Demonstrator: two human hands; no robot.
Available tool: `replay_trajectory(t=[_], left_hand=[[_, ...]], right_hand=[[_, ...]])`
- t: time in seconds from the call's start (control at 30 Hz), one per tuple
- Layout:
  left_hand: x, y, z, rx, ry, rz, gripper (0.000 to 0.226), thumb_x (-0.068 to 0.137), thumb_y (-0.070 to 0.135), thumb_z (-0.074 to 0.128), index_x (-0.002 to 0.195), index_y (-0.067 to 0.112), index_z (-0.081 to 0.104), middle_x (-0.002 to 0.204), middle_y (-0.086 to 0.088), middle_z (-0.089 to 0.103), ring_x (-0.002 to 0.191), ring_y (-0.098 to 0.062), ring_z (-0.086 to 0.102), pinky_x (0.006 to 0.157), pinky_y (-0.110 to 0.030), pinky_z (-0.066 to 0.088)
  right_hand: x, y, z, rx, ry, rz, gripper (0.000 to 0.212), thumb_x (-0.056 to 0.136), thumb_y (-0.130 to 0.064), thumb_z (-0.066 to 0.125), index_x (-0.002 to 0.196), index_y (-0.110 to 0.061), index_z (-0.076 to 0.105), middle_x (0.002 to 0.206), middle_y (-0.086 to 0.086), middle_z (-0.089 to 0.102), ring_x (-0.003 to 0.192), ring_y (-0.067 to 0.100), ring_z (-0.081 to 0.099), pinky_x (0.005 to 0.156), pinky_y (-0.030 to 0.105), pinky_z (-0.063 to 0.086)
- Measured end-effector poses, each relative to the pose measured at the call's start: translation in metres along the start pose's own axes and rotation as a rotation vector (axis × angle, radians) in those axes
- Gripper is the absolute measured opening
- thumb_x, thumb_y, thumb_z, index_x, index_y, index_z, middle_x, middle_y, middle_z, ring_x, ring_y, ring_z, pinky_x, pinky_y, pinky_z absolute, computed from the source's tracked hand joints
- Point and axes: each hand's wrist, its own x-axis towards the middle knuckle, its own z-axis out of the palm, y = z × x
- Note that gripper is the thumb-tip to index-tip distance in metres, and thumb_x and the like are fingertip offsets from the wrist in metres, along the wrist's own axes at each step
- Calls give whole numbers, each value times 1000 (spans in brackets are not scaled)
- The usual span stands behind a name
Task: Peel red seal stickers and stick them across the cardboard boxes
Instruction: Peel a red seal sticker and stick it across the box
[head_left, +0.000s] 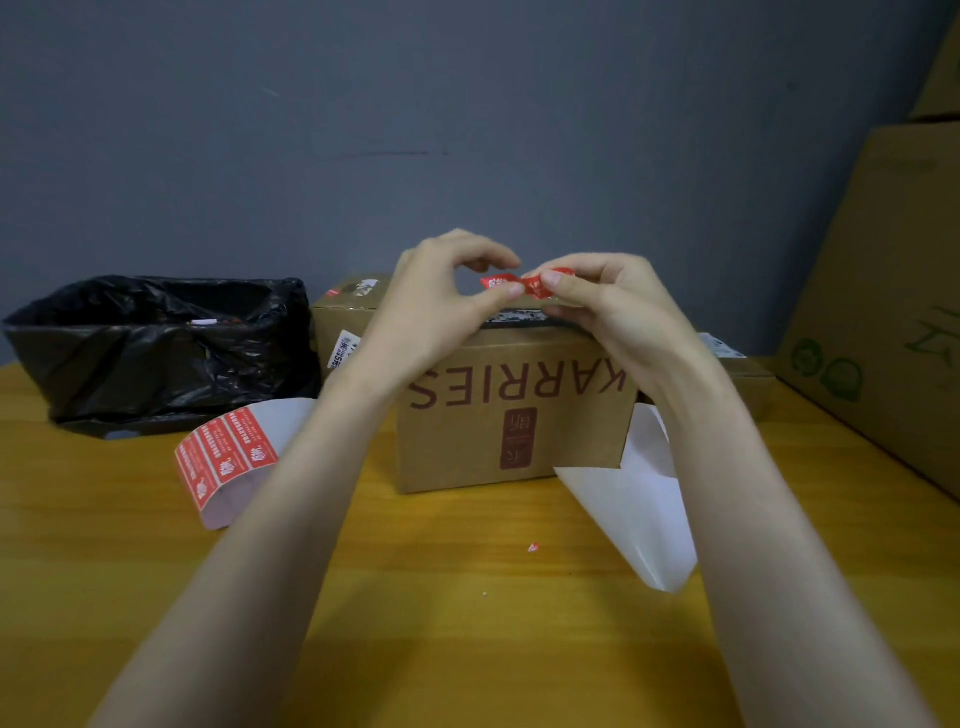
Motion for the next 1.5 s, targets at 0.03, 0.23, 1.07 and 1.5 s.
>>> replay_trajectory(t=[0.03,0.23,1.07,1.5], left_hand=[[-1,3,2,24,12,32,14,81,24,70,95,21,71,93,11,62,87,1,52,73,0,31],[-4,10,2,83,68,66,3,79,17,72,82,17,71,82,7,63,82,-4,51,70,-3,32],[-4,9,-15,-250,-237,-102,5,84,18,67,81,21,68,83,6,69,79,-2,63,75,-13,48],[-2,3,-4,-97,-93,-16,23,80,13,71,71,32,62,81,11,61,83,-4,57,82,-23,42]], right_hand=[[0,0,0,-7,-15,2,14,90,-11,57,90,-11,71,96,8,71,98,18,65,91,30,50],[-1,-2,-2,-45,-84,-7,15,90,-14,58,89,-12,73,98,11,71,96,18,64,81,25,47],[-3,-8,-1,89,0,14,34,84,-15,68,116,-20,58,75,8,71,71,16,65,72,26,48],[-3,-10,5,10,-4,83,11,84,-2,64,95,0,62,78,13,66,66,12,62,59,15,50]])
